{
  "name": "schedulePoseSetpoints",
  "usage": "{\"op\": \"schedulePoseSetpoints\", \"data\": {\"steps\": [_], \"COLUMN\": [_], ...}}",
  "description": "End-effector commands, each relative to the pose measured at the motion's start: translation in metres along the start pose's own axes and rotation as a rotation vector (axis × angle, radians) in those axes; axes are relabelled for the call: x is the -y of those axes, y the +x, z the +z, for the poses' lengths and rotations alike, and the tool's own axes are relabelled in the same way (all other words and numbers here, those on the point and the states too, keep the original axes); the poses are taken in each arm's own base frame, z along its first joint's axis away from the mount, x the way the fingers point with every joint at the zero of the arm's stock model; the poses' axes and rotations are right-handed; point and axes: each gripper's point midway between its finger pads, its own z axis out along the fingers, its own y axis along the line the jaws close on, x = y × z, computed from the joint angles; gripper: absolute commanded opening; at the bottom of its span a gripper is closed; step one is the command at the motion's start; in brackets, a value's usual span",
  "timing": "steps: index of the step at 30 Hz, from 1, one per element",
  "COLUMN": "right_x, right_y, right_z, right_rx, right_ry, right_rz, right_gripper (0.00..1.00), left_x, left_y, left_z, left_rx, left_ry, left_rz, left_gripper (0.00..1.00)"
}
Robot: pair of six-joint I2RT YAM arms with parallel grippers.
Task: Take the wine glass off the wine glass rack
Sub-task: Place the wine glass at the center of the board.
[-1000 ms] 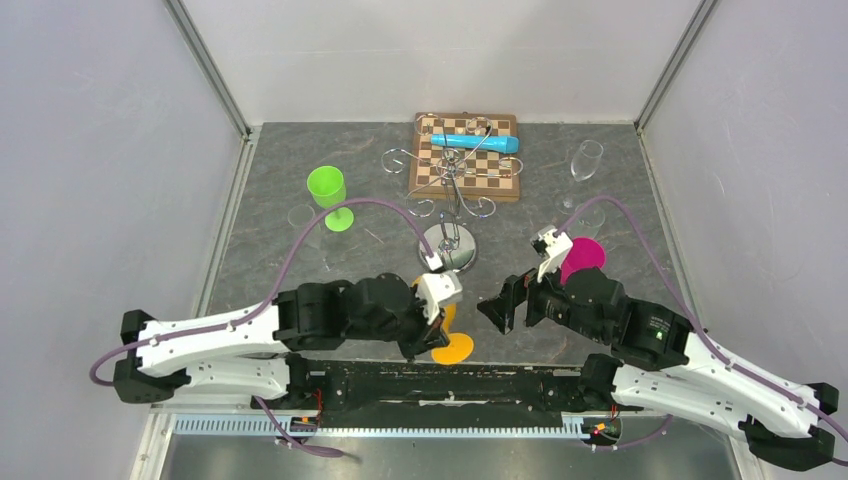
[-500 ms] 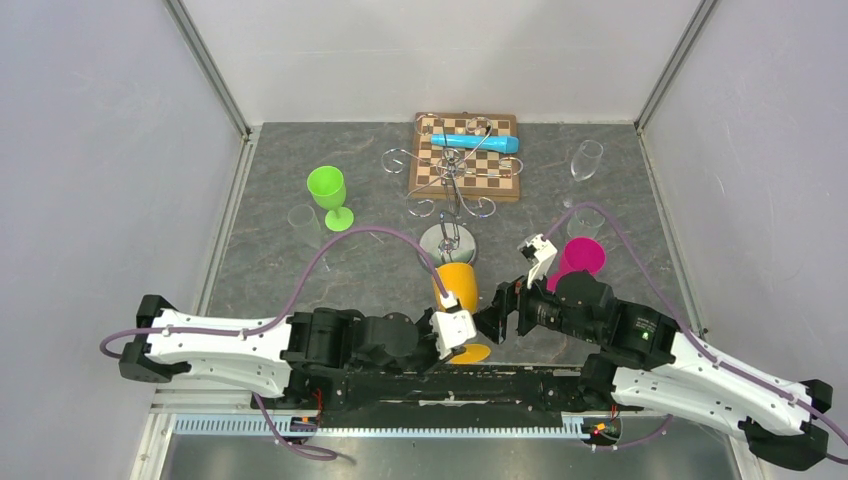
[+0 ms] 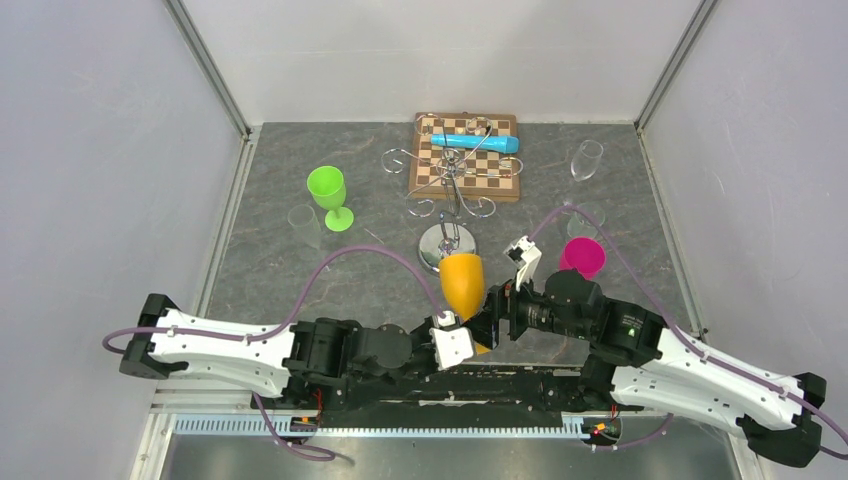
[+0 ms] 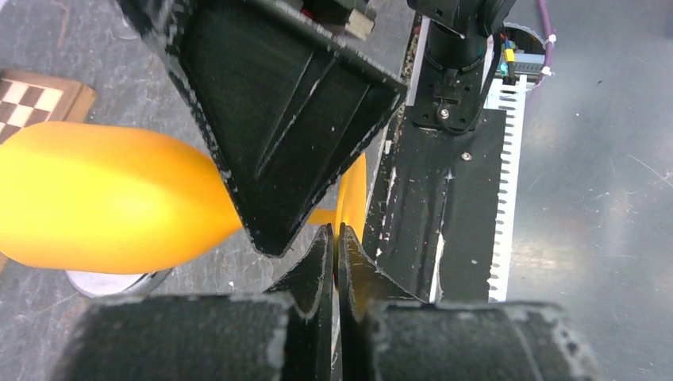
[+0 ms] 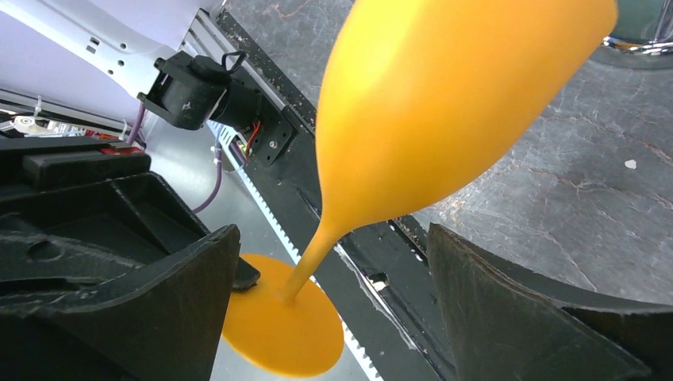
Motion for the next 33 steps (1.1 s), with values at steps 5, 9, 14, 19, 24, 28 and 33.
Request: {"op": "schedulePoseSetpoints", "data": {"steps": [5,9,14,19,24,28,33], "right_x": [-0.006,-0.004,-0.005,-0.007,-0.007,-0.009,-0.008], "right_y": [-0.005,-0.004,-0.004,-0.005,-0.002,-0.001,0.001], "right_z": [0.006,0.009,0.010,0.010,0.011,0.011,0.010], "right_rx": [0.052,0.057,0.066,0.066,0.059,0.056,0.056], "right_ry": [-0.039,-0.038,-0.047,-0.058,-0.066,-0.074,-0.078], "right_rz": [0.065,0.089,0.100,0.105,0.111,0.113,0.112], "right_gripper": [0.85,0.80,0.66,0.45,0.22,0.00,0.00], "left_x": [-0.002,-0.001,0.003,0.005,0.006,0.010,0.011], "left_y": [-0.028,-0.030,-0.031,-0.026,-0.025,-0.026,-0.020], "left_z": [0.004,0.005,0.007,0.009,0.011,0.012,0.013], "left_rx": [0.118,0.133,0.146,0.135,0.129,0.132,0.095], "left_ry": [-0.051,-0.065,-0.072,-0.076,-0.076,-0.061,-0.064], "left_rz": [0.054,0.051,0.053,0.047,0.037,0.020,-0.016], "left_gripper": [0.02,0.02,0.02,0.02,0.02,0.02,0.07]}}
